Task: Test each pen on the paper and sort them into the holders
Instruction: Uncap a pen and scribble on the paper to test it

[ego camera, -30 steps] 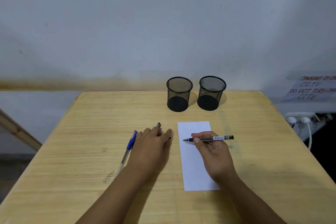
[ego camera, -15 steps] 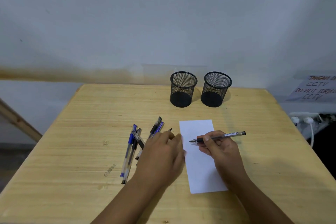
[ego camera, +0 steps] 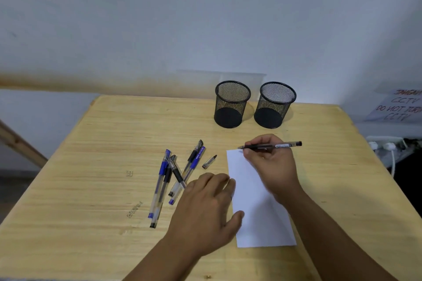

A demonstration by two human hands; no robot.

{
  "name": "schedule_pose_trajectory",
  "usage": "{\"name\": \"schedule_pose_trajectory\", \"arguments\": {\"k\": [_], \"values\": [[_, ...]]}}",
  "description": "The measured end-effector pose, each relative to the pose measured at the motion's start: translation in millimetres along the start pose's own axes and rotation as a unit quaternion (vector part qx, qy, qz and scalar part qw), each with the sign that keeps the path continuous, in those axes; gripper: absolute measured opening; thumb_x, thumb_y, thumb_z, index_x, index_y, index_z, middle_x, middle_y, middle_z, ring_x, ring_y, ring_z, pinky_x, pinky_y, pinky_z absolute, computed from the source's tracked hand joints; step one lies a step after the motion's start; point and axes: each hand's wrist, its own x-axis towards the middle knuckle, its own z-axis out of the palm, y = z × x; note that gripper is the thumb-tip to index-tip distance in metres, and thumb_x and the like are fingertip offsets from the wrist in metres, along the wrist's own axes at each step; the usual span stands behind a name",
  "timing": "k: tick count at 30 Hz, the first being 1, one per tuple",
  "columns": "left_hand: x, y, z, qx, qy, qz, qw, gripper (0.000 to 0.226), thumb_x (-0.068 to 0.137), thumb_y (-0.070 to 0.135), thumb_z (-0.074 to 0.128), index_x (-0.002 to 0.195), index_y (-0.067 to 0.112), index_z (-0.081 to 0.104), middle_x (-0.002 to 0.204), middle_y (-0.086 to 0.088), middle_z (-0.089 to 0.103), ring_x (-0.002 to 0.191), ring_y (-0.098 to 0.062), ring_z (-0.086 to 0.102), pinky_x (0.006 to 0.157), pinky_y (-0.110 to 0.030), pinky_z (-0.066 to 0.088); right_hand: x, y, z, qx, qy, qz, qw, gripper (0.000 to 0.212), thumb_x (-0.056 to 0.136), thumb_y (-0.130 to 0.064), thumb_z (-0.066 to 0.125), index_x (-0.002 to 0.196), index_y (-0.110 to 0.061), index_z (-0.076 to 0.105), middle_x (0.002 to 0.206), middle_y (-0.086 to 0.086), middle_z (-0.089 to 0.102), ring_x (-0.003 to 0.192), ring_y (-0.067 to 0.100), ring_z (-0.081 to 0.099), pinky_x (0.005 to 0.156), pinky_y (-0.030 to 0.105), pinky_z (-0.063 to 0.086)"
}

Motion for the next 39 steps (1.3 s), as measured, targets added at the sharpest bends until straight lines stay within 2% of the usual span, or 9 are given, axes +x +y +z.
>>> {"name": "schedule_pose_trajectory", "arguments": {"k": [6, 10, 13, 17, 22, 26, 34, 36, 39], "values": [[3.9, 0.9, -0.3, -0.006, -0.005, 0.007, 1.0, 0.064, 0.081, 0.06, 0.049, 0.131, 0.021, 0.056, 0.14, 0.007, 0.052, 0.117, -0.018, 0.045, 0.092, -0.041, 0.045, 19.6, 8.5, 12.6, -0.038, -0.022, -0.005, 0.999, 0.015, 0.084, -0.006, 0.072, 0.091, -0.012, 0.06, 0.086, 0.003, 0.074, 0.084, 0.012, 0.073, 0.086, 0.034, 0.058], [5.4, 0.4, 0.9, -0.019, -0.005, -0.001, 1.0, 0.063, 0.079, 0.058, 0.052, 0.131, 0.021, 0.057, 0.139, 0.009, 0.053, 0.115, -0.017, 0.045, 0.092, -0.04, 0.045, 24.8, 18.9, 14.3, -0.059, -0.026, -0.013, 0.998, 0.017, 0.086, -0.01, 0.07, 0.088, -0.019, 0.056, 0.086, 0.005, 0.071, 0.084, 0.012, 0.072, 0.085, 0.034, 0.058], [5.6, 0.3, 1.7, -0.029, 0.001, -0.004, 1.0, 0.063, 0.078, 0.056, 0.054, 0.13, 0.021, 0.058, 0.137, 0.009, 0.055, 0.115, -0.018, 0.047, 0.092, -0.04, 0.045, 26.6, 24.2, 13.4, -0.081, -0.026, -0.024, 0.996, 0.018, 0.086, -0.011, 0.07, 0.087, -0.023, 0.056, 0.085, 0.003, 0.072, 0.084, 0.012, 0.072, 0.08, 0.028, 0.057], [5.9, 0.8, 2.3, -0.026, -0.003, -0.005, 1.0, 0.063, 0.078, 0.057, 0.054, 0.13, 0.022, 0.059, 0.137, 0.009, 0.057, 0.118, -0.018, 0.047, 0.091, -0.04, 0.046, 27.9, 25.4, 11.8, -0.099, -0.011, -0.029, 0.995, 0.014, 0.085, -0.009, 0.072, 0.089, -0.016, 0.061, 0.083, -0.003, 0.074, 0.078, 0.005, 0.072, 0.073, 0.016, 0.055], [7.5, 0.6, 1.1, -0.022, -0.014, -0.011, 1.0, 0.064, 0.078, 0.059, 0.054, 0.13, 0.022, 0.06, 0.137, 0.01, 0.057, 0.118, -0.016, 0.047, 0.092, -0.038, 0.045, 27.3, 26.9, 13.5, -0.153, -0.011, -0.035, 0.988, 0.011, 0.084, -0.018, 0.074, 0.088, -0.017, 0.064, 0.077, -0.006, 0.074, 0.071, 0.005, 0.071, 0.068, 0.017, 0.056], [7.1, 0.4, 1.1, -0.024, -0.02, -0.014, 0.999, 0.065, 0.078, 0.059, 0.053, 0.132, 0.022, 0.059, 0.137, 0.011, 0.056, 0.118, -0.015, 0.046, 0.094, -0.037, 0.044, 27.8, 26.8, 16.0, -0.213, -0.004, -0.046, 0.976, 0.013, 0.084, -0.024, 0.073, 0.084, -0.019, 0.061, 0.074, -0.01, 0.071, 0.067, 0.001, 0.069, 0.062, 0.008, 0.05], [7.1, 0.1, 1.2, -0.031, -0.02, -0.016, 0.999, 0.065, 0.079, 0.059, 0.054, 0.132, 0.022, 0.058, 0.138, 0.011, 0.055, 0.12, -0.016, 0.046, 0.095, -0.037, 0.042, 27.6, 27.2, 19.6, -0.239, 0.004, -0.048, 0.97, 0.014, 0.085, -0.025, 0.073, 0.086, -0.016, 0.062, 0.075, -0.005, 0.072, 0.07, 0.005, 0.07, 0.067, 0.017, 0.054], [6.9, 0.0, 1.2, -0.04, -0.019, -0.018, 0.999, 0.065, 0.078, 0.058, 0.054, 0.132, 0.021, 0.059, 0.138, 0.011, 0.055, 0.12, -0.017, 0.047, 0.094, -0.039, 0.044, 27.3, 28.0, 20.1, -0.239, 0.003, -0.051, 0.97, 0.015, 0.084, -0.024, 0.074, 0.086, -0.015, 0.062, 0.072, -0.009, 0.071, 0.068, 0.001, 0.07, 0.066, 0.016, 0.054], [7.0, 0.3, 0.9, -0.037, -0.018, -0.017, 0.999, 0.065, 0.079, 0.058, 0.054, 0.132, 0.021, 0.059, 0.138, 0.01, 0.055, 0.12, -0.017, 0.047, 0.094, -0.04, 0.045, 26.4, 28.1, 19.1, -0.243, -0.005, -0.05, 0.969, 0.013, 0.085, -0.022, 0.073, 0.086, -0.013, 0.063, 0.067, -0.018, 0.065, 0.065, -0.011, 0.065, 0.061, 0.005, 0.047]]}}
